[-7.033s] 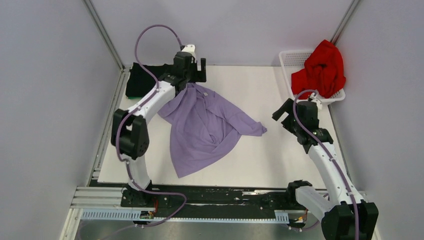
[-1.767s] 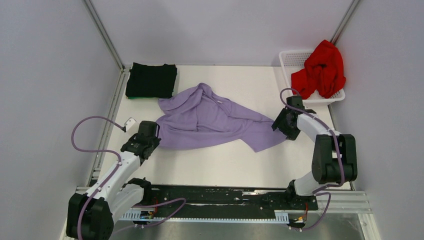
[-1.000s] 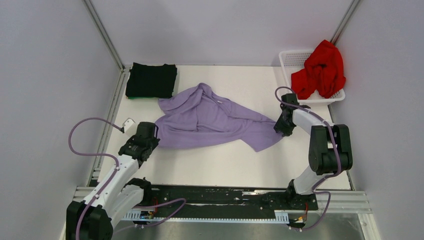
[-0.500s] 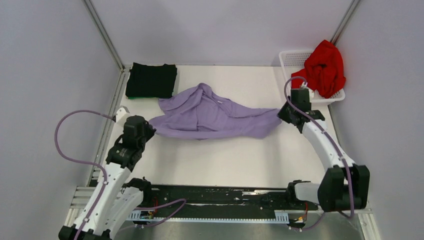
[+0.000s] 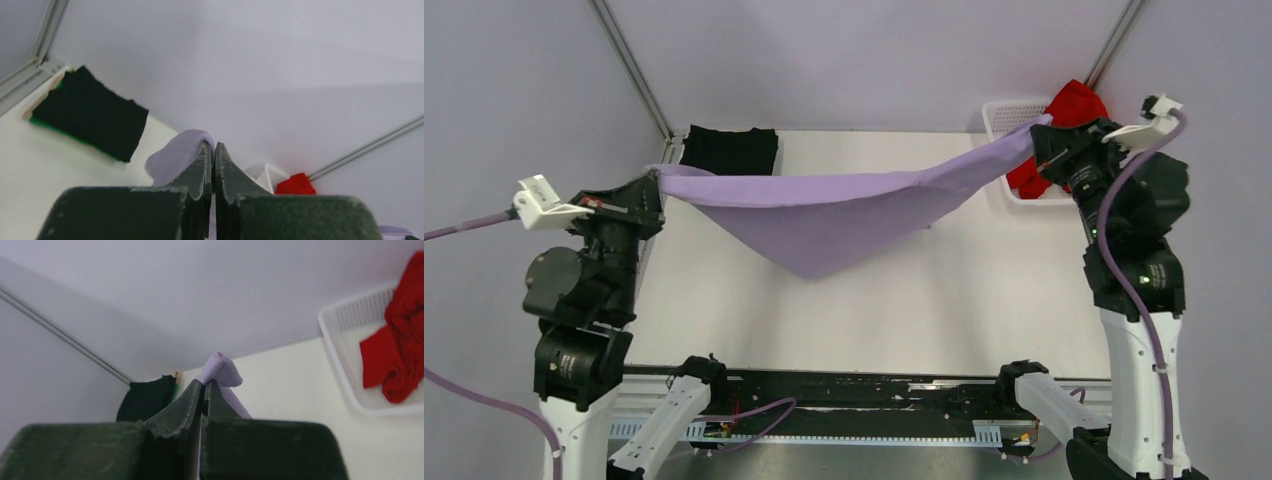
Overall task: Fold and stack the t-shirts
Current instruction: Flatten out the tshirt
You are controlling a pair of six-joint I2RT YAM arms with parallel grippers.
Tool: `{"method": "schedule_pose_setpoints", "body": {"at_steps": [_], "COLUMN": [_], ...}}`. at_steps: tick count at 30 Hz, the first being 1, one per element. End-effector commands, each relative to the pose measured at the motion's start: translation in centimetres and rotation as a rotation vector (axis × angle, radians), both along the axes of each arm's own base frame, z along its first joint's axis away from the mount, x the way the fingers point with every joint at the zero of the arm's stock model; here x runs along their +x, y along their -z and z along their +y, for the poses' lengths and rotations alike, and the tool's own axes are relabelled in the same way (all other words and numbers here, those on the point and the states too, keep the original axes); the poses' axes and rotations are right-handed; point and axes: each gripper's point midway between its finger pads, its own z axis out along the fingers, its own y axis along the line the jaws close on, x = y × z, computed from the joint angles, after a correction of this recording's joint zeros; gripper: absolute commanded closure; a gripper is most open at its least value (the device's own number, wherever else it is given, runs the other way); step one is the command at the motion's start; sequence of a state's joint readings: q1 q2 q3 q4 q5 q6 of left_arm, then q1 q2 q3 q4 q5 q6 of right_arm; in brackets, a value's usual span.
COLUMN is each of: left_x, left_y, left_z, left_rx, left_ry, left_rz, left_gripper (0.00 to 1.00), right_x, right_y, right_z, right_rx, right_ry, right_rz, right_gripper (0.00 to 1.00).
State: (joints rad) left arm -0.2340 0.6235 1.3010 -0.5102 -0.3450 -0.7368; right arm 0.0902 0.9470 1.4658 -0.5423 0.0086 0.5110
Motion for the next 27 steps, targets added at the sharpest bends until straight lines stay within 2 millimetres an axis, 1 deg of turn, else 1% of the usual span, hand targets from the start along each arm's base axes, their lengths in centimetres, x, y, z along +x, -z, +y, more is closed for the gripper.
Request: {"method": "schedule_pose_setpoints", "body": {"at_steps": [1,2,3,4,5,6,7,8,9,12,15,16,18,19,21,22,23,25,26,27], "left_x": [-3.6,-4.2,-5.6,-6.2,-7.5,-8.1,-9.5,-10.1,-11.4,-13.7,-15.6,-15.9,-16.3,-16.4,-16.0,-15.4,-15.1,-13.5,-12.1,-11.2], "left_y": [-7.2,-8.1,-9.7,-10.4,-11.6,-12.0,-13.2,-13.4,-14.3,-15.1,-15.9,-15.9,-16.0,-16.1,-16.0,-15.7,-15.5,-14.6,-13.8,-13.2], "left_z": [1.0,1.2,1.5,1.6,1.9,1.9,2.1,2.2,2.3,2.4,2.2,2.2,2.1,2.1,2.1,1.9,1.8,1.7,1.5,1.7], "left_rx": [0.050,0.054,0.059,0.063,0.066,0.072,0.074,0.083,0.083,0.092,0.097,0.099,0.101,0.100,0.101,0.104,0.105,0.105,0.107,0.105], "left_ry": [-0.015,-0.016,-0.020,-0.018,-0.021,-0.014,-0.012,-0.010,-0.003,0.016,0.046,0.052,0.059,0.059,0.059,0.061,0.061,0.053,0.047,0.031], "left_rz": [-0.156,-0.171,-0.201,-0.216,-0.247,-0.254,-0.291,-0.293,-0.327,-0.369,-0.412,-0.415,-0.422,-0.424,-0.414,-0.400,-0.392,-0.354,-0.323,-0.300], "left_gripper": [1.00,1.00,1.00,1.00,1.00,1.00,1.00,1.00,1.00,1.00,1.00,1.00,1.00,1.00,1.00,1.00,1.00,1.00,1.00,1.00], "right_x": [-5.5,-6.8,-8.0,-9.4,-10.7,-12.0,-13.4,-14.8,-16.1,-19.8,-22.1,-22.7,-23.3,-23.2,-22.7,-22.1,-21.3,-19.1,-17.8,-16.2], "right_y": [-8.8,-10.3,-11.5,-12.9,-14.0,-15.1,-16.2,-17.1,-18.0,-20.1,-21.0,-21.2,-21.7,-21.9,-22.0,-22.0,-21.8,-21.3,-21.0,-20.5], "right_z": [1.2,1.3,1.3,1.3,1.3,1.4,1.5,1.6,1.6,1.5,1.5,1.5,1.4,1.3,1.2,1.1,0.9,0.1,-0.4,-1.1], "right_rx": [-0.073,-0.083,-0.090,-0.096,-0.103,-0.108,-0.115,-0.120,-0.126,-0.138,-0.148,-0.151,-0.160,-0.162,-0.169,-0.172,-0.172,-0.167,-0.163,-0.163], "right_ry": [-0.103,-0.113,-0.118,-0.126,-0.133,-0.141,-0.151,-0.162,-0.171,-0.178,-0.181,-0.183,-0.176,-0.170,-0.161,-0.151,-0.138,-0.087,-0.051,-0.005], "right_rz": [-0.204,-0.238,-0.266,-0.301,-0.334,-0.366,-0.404,-0.436,-0.467,-0.556,-0.609,-0.624,-0.643,-0.647,-0.644,-0.635,-0.619,-0.587,-0.569,-0.542], "right_gripper": [1.00,1.00,1.00,1.00,1.00,1.00,1.00,1.00,1.00,1.00,1.00,1.00,1.00,1.00,1.00,1.00,1.00,1.00,1.00,1.00]}}
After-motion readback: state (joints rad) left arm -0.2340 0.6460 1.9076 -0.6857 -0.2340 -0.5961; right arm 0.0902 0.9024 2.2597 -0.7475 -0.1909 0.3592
